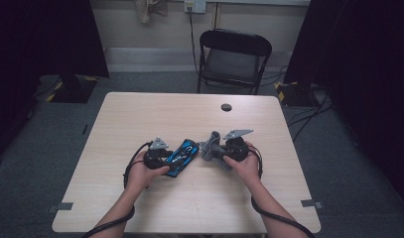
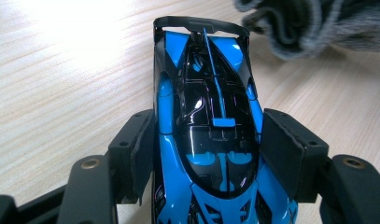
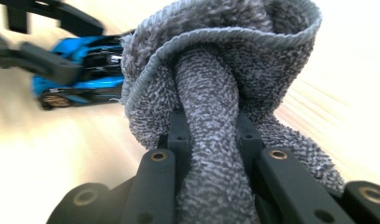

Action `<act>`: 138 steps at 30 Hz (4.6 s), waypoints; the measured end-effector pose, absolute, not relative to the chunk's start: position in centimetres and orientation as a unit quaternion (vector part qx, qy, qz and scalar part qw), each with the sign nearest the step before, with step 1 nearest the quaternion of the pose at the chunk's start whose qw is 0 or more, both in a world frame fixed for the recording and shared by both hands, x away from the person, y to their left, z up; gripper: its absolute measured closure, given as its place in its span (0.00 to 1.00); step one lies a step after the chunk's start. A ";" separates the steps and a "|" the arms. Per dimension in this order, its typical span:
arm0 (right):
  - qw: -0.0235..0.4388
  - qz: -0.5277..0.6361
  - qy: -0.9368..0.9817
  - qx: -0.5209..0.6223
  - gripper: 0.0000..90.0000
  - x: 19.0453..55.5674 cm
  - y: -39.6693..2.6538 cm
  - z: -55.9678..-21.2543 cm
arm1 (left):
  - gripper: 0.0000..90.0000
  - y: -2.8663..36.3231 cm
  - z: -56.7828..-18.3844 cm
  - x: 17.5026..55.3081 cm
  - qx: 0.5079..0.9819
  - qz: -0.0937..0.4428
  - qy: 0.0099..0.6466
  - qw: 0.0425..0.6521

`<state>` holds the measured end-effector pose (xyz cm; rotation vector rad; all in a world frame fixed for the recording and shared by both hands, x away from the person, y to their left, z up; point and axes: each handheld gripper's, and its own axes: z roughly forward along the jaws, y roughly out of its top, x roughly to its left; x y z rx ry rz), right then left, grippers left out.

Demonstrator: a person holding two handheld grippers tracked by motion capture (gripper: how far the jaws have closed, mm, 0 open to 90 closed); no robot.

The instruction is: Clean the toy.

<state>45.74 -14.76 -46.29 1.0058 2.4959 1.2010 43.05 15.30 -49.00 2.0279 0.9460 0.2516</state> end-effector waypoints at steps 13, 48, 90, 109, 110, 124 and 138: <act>0.084 0.401 0.869 0.275 0.83 42.2 -12.1 -45.3 | 0.41 15.3 -48.9 43.1 0.816 0.101 0.379 0.425; 0.039 0.395 0.883 0.251 0.83 41.4 -6.8 -48.7 | 0.41 15.4 -49.0 42.8 0.814 0.100 0.380 0.428; 0.070 0.386 0.864 0.316 0.83 45.7 -10.2 -48.6 | 0.41 15.6 -49.0 42.7 0.812 0.101 0.380 0.432; 0.073 0.386 0.860 0.327 0.83 46.6 -11.0 -48.6 | 0.41 15.5 -49.1 42.7 0.811 0.103 0.381 0.432; 0.074 0.385 0.860 0.327 0.83 46.6 -11.0 -48.6 | 0.41 15.5 -49.1 42.7 0.811 0.103 0.381 0.432; 0.096 0.377 0.849 0.358 0.82 47.5 -12.6 -48.2 | 0.41 15.6 -49.2 42.5 0.807 0.108 0.380 0.438; 0.095 0.390 0.846 0.351 0.82 46.8 -13.6 -46.6 | 0.30 14.6 -48.6 42.8 0.817 0.121 0.369 0.426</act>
